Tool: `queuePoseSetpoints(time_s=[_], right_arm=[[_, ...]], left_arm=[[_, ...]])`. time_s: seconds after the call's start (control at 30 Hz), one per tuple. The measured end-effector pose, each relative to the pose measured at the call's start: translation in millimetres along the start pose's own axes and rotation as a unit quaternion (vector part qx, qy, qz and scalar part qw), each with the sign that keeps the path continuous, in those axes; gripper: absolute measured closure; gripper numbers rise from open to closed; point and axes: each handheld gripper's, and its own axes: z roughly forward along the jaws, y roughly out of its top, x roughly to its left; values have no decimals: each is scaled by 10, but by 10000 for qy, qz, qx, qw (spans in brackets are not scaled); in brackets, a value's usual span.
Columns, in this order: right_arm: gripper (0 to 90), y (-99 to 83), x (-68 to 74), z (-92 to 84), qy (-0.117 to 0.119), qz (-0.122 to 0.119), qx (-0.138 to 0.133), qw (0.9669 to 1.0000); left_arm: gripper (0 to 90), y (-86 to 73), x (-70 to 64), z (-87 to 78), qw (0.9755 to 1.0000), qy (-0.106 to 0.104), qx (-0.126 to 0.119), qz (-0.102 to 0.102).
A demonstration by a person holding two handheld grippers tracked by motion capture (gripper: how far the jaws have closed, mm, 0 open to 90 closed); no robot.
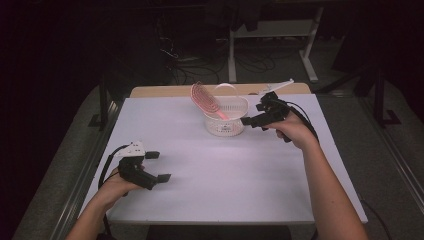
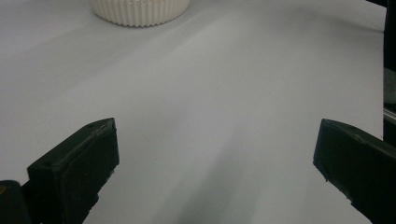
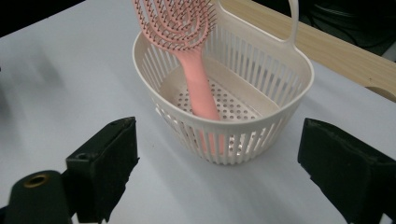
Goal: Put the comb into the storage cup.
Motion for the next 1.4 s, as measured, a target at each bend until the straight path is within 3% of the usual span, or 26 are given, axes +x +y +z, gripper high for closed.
queuePoseSetpoints(time_s=[0.47, 0.93, 1.23, 1.4], right_arm=[[14, -299, 96, -107, 37, 70, -70, 9999], [6, -796, 251, -134, 140, 208, -64, 9997], [6, -1020, 403, -106, 95, 176, 29, 9998], [6, -1134, 472, -148, 22, 236, -99, 9997]], left_arm=[[0, 0, 26, -19, 9999, -17, -117, -22], [0, -8, 15, -1, 10000, 31, -68, -6], [0, -13, -1, -3, 10000, 36, -69, 46], [0, -23, -9, -16, 9999, 44, -102, 57]])
